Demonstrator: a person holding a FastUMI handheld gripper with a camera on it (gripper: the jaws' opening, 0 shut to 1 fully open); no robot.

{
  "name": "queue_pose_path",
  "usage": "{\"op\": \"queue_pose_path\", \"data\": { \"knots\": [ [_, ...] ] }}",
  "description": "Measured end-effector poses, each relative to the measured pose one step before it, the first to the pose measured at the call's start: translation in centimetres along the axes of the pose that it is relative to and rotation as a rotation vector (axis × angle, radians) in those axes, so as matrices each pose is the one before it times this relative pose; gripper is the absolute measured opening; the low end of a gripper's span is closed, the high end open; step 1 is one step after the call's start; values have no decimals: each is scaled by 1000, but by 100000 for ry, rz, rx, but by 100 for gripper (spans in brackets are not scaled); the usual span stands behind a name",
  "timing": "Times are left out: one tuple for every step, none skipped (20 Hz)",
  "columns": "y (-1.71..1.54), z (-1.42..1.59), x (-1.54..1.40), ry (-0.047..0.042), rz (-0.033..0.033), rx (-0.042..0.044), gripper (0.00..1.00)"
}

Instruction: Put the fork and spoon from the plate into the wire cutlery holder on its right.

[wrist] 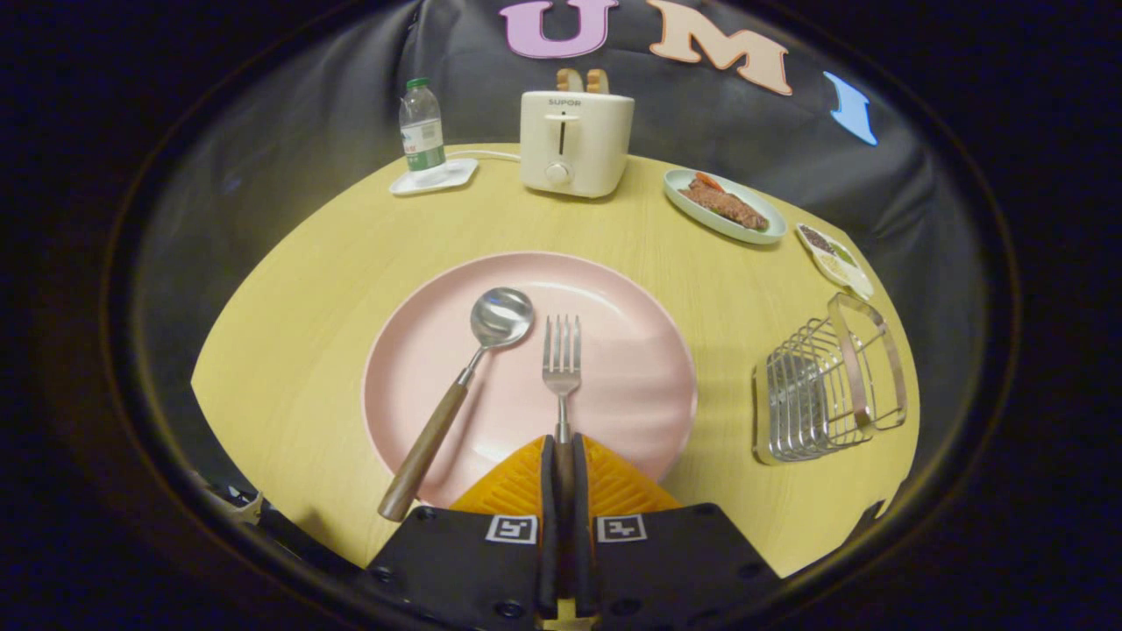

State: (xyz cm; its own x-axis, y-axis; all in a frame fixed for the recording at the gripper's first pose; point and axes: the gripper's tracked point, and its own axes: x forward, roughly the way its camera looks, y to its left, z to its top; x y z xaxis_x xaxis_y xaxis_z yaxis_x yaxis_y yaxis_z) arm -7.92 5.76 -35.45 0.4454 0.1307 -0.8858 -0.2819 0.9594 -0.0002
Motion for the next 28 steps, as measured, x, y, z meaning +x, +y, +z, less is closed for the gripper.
{"op": "queue_pose_path", "data": {
  "knots": [
    [-61,353,-323,-121,825,-129,11],
    [-206,235,-357,66,627,-253,11],
    [-238,165,-309,-289,602,-200,11],
    [-241,203,-290,-171,556,-402,11],
    [-349,220,-432,-38,353,-638,11],
    [-323,211,-372,1,548,-759,11],
    [-430,324,-454,-31,373,-842,11],
    [-565,188,-515,-436,131,-930,11],
    [-585,275,-467,-102,199,-923,11],
    [-488,173,-450,-49,308,-364,11],
    [-420,207,-421,-148,720,68,11],
    [-537,287,-421,55,733,203,11],
    [-558,153,-414,159,545,-98,11],
    [-746,210,-487,40,442,-457,11],
    [-805,205,-363,233,41,-468,11],
    [-723,202,-494,182,244,-107,11],
    [-625,224,-439,459,907,86,11],
    [-719,110,-397,235,861,72,11],
    [-829,137,-456,601,555,-262,11],
    [-794,180,-405,501,277,-427,11],
    [-912,76,-390,476,234,-585,11],
    [-889,99,-436,747,243,-649,11],
    [-1011,51,-464,609,41,-616,11],
    [-907,-71,-382,652,166,-659,11],
    [-868,-40,-378,901,88,-781,11],
    [-742,-211,-149,1130,-84,-911,11],
    [-757,-159,-243,1112,-3,-904,10],
    [-588,-292,-118,1389,193,-1029,10]
  ]
}}
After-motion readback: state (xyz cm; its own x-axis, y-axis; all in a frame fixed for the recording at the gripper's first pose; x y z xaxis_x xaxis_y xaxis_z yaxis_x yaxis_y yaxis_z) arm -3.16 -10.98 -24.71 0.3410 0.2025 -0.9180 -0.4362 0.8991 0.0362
